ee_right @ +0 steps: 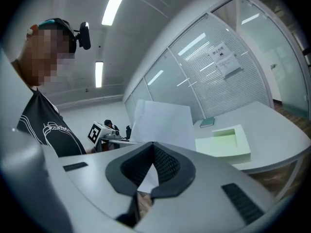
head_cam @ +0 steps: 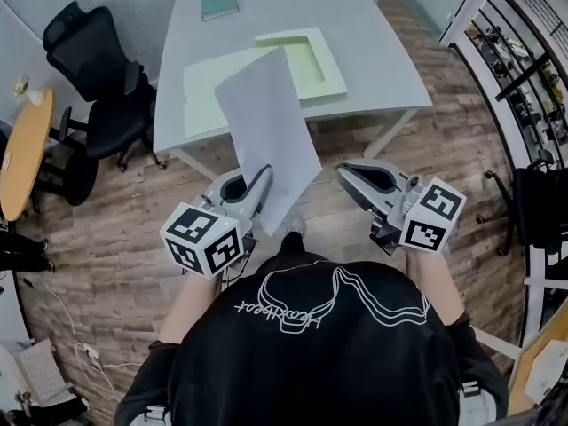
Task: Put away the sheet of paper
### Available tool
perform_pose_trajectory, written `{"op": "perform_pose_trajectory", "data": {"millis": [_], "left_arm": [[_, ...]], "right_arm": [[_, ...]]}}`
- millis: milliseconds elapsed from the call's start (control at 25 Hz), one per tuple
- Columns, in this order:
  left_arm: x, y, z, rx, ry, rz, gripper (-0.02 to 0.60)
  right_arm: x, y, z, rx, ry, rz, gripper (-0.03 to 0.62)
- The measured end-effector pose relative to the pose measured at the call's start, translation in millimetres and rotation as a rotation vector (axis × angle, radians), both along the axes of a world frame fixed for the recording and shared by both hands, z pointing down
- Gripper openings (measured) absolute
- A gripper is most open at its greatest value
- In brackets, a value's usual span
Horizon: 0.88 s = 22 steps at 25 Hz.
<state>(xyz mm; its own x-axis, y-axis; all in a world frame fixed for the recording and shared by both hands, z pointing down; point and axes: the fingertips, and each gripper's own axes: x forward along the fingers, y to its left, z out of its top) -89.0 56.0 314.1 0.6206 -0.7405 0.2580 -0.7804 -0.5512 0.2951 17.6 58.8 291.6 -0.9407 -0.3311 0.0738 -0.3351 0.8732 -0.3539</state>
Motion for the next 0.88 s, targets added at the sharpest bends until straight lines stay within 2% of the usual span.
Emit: {"op": "perform_pose_trajectory", "data": {"millis": [200, 400, 600, 880], "left_arm": [[-31.3, -86.2, 1.8, -0.031, 0.008, 0.014, 0.011], [-66.5, -155.5, 6.9, -0.055, 0.006, 0.012, 0.011], [-90.1, -196.0, 14.8, -0.054, -0.020, -0.025, 0.011], [-114.2, -222.1, 32.0, -0.103, -0.034, -0.079, 0.011]], "right_arm": [[-27.0, -86.2, 10.2, -0.052, 0.007, 0.029, 0.009], [-51.9, -154.3, 9.7, -0.061, 0.009, 0.063, 0.009], [-48.3, -186.5, 13.7, -0.063, 0.008, 0.096, 0.009], [-37.2, -211.1, 30.6, -0.103, 0.001, 0.110, 0.009]]}}
